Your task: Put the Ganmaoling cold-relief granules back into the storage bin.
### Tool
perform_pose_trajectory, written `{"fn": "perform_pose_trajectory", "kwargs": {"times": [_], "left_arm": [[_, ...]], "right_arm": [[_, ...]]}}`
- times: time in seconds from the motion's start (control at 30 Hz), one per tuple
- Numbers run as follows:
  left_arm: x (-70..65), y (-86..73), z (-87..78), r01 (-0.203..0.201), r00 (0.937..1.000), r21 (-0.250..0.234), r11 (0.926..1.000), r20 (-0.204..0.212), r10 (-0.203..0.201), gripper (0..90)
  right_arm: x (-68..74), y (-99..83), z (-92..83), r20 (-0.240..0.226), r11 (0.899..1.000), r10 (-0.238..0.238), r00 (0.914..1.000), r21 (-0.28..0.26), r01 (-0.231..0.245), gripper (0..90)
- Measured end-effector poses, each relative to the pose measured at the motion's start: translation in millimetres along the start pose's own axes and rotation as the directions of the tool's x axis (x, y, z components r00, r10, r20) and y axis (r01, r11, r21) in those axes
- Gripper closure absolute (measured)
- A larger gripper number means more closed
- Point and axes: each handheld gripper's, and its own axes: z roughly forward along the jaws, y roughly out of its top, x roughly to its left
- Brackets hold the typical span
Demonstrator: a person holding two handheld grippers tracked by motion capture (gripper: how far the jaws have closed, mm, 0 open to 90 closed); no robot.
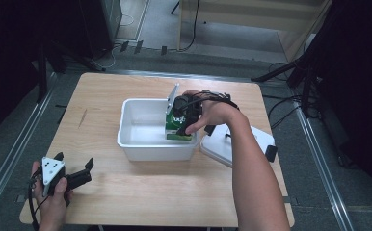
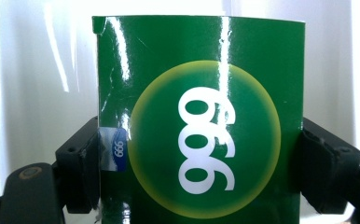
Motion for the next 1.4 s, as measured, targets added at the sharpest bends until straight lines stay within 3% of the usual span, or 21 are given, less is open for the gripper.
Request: {"fn": "perform_pose_trajectory", "kwargs": {"times": [0.3,0.37,0.7,1.4], "left_arm": [[-0.1,0.0,-0.1,-0.001,1.0,0.0,1.0,0.0,0.001,0.0],[-0.2,-0.1,-0.2,-0.001,1.0,-0.002,1.0,0.001,0.001,0.0],[0.3,-0.1,-0.4,0.0,1.0,-0.002,1.0,0.005,0.0,0.0],[0.5,-0.2,-0.7,0.001,1.0,-0.005,1.0,0.005,-0.001,0.0]], "right_arm": [[1.3,-2.2,9.5,-0.01,0.999,0.018,0.9998,0.03,-0.018,16.2],[1.0,-1.1,12.6,-0.016,0.999,0.0,0.9999,0.033,0.001,16.1],[2.4,-0.1,23.5,-0.015,0.998,0.003,0.9999,0.067,-0.002,15.8],[2.8,-4.4,34.0,-0.025,0.997,0.034,0.9991,0.066,-0.032,15.4]]}}
